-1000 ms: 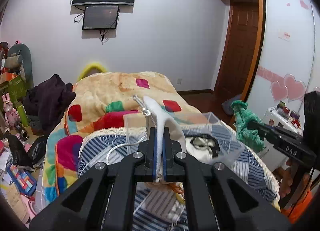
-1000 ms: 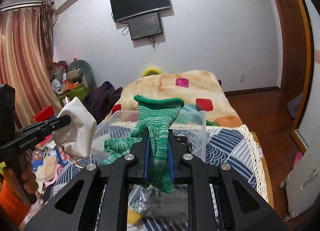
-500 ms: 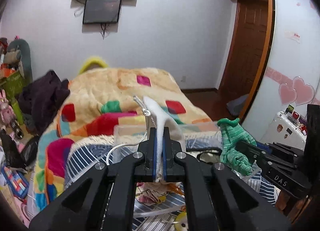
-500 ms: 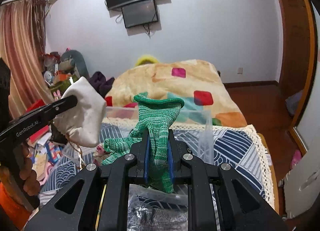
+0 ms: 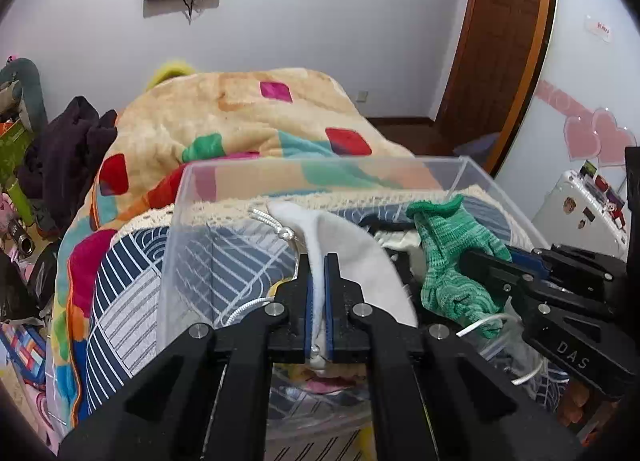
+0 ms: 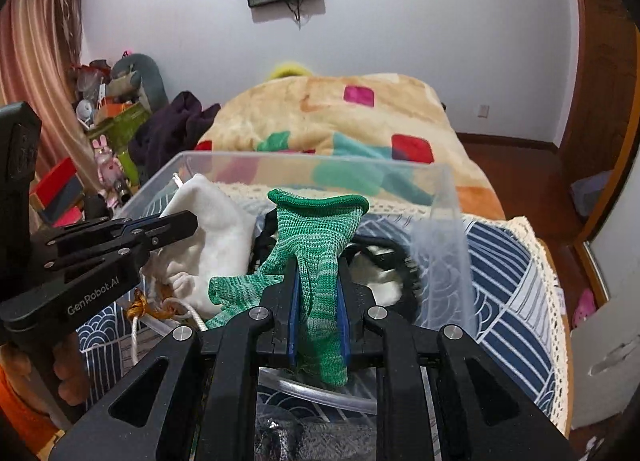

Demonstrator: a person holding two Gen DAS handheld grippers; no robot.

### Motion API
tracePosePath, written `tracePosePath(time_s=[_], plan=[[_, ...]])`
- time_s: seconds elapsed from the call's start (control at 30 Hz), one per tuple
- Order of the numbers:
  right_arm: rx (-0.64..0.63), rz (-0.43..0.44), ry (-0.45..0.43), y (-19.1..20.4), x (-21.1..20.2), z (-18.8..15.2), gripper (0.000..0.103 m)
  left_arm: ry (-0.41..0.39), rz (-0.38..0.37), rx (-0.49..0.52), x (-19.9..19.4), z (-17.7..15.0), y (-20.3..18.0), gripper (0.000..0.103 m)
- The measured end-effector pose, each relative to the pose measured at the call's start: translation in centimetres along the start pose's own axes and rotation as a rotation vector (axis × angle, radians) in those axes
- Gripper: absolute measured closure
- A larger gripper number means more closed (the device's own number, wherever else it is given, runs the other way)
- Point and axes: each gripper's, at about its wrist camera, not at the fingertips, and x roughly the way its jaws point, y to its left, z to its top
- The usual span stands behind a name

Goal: Organize soft objects
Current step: 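Lower the white cloth and green glove into the clear box and release both, then grasp the beaded bracelet with the left tool while the right tool grasps the bagged grey sock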

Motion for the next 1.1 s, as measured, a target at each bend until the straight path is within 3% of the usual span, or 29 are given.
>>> tracePosePath(time_s=[0.13, 0.27, 0.33, 0.4, 0.57, 0.77, 0.83, 1.1], plan=[[-0.003, 0.000, 0.025, 0.0, 0.1, -0.3, 0.087, 0.008, 0.017, 0.032, -0.4, -0.6, -0.3, 0.098], [0.005, 0.012, 0.026, -0.4, -0.4, -0.1, 0.079, 0.009, 0.000, 0.038, -1.2, -0.7, -0.3, 0.090], [0.008, 0.017, 0.015, -0.5, -1.1, -0.2, 0.072, 0.006, -0.007, 0.036, -1.9, -0.8, -0.1, 0.089], [0.006, 0.011, -0.010, -0.5, -2.0, -0.2, 0.057, -0.006, -0.015, 0.031, -2.9, -0.8, 0.0, 0.084], [-0.002, -0.006, -0.082, -0.4, -4.6, 0.0, 0.049, -0.069, -0.044, 0.027, -6.4, -0.7, 0.1, 0.067], [0.034, 0.000, -0.162, -0.8, -7.6, -0.5, 0.028, -0.124, -0.025, 0.073, -10.1, -1.9, -0.6, 0.043], [0.045, 0.006, -0.168, -0.7, -8.0, -0.7, 0.026, -0.120, -0.023, 0.083, -10.8, -2.8, -0.7, 0.039], [0.051, 0.016, -0.092, 0.0, -6.2, -3.3, 0.022, -0.012, -0.042, 0.076, -10.4, -7.7, -0.5, 0.039]])
